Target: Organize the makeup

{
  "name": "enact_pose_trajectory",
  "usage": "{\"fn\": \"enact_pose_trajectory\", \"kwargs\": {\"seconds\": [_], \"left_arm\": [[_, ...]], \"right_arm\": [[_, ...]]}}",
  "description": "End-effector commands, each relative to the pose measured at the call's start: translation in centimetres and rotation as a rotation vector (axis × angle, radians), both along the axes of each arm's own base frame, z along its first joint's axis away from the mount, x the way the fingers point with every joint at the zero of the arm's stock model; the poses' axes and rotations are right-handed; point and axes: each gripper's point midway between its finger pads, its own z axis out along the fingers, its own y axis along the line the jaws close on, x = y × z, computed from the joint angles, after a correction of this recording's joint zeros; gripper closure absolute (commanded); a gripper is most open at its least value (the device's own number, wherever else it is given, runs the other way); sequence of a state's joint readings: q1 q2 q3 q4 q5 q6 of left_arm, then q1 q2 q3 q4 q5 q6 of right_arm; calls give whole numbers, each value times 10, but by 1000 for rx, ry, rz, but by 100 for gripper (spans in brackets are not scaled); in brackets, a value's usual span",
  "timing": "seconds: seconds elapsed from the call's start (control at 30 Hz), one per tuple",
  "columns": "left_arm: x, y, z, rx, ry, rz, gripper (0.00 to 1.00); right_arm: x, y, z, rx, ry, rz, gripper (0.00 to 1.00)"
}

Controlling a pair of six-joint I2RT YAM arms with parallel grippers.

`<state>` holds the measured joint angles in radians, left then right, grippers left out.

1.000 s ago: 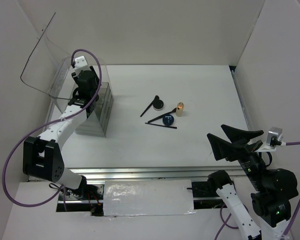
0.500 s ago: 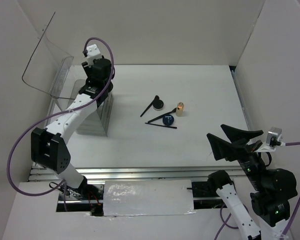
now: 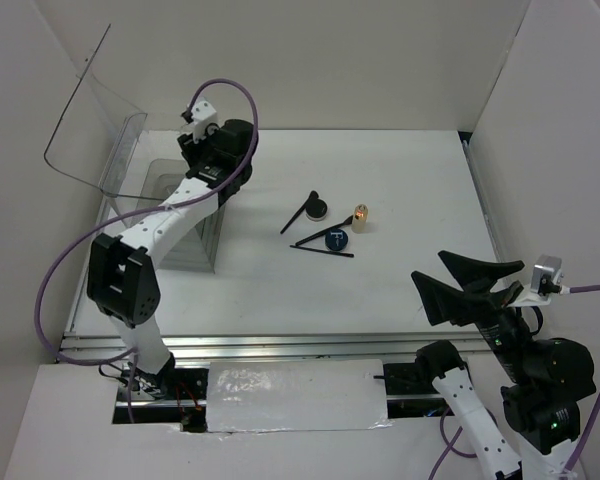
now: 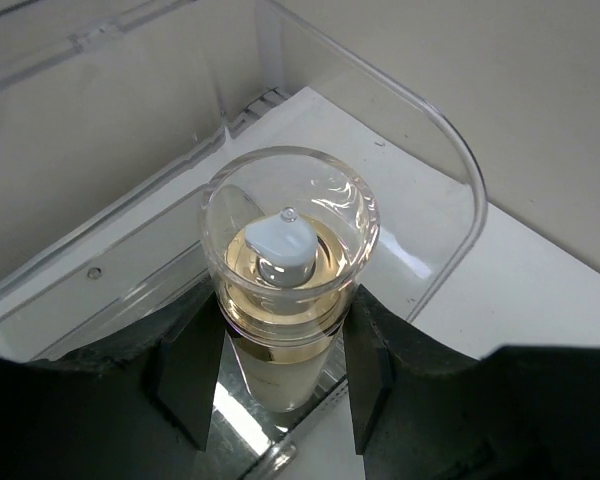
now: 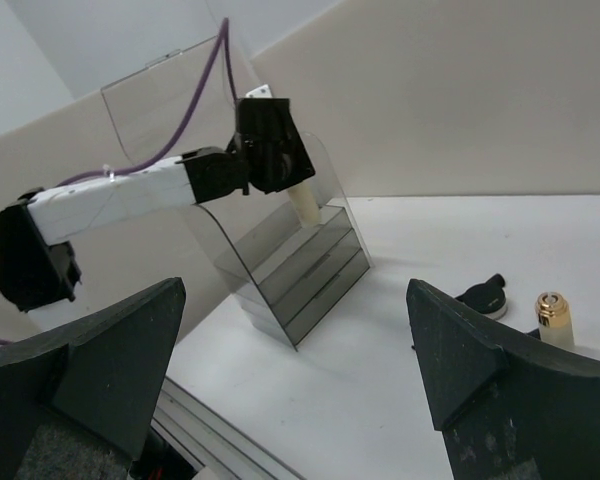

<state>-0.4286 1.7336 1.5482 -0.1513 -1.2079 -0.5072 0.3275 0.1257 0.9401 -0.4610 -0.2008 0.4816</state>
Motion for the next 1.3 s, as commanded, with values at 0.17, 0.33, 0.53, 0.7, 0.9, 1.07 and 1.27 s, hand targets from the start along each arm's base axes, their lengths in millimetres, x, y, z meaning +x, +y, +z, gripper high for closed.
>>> {"fn": "enact_pose_trajectory", "kwargs": {"seconds": [0.17,0.33,0.53,0.7,0.9,1.07,1.27], "left_arm": [[-2,2,21,-25,-195,212,100],[-9,9,18,21,-200,265,100],[-8,14,17,35,-222,296,100],[-7,19,8,98,-149,327,100],[-3,16,-1,57,-111,372,100],[-7,18,-1,29,-143,377,100],[-5,27,-12,12,-96,417,100]], "right_arm": [[-11,4,13,7,-60,55,0],[-14,5,12,8,-60,80,0],[-13,7,8,8,-53,93,0],[-12,9,7,3,-47,100,0],[-10,11,6,4,-39,105,0],[-9,11,6,4,-35,105,0],[-9,10,5,1,-34,103,0]]}}
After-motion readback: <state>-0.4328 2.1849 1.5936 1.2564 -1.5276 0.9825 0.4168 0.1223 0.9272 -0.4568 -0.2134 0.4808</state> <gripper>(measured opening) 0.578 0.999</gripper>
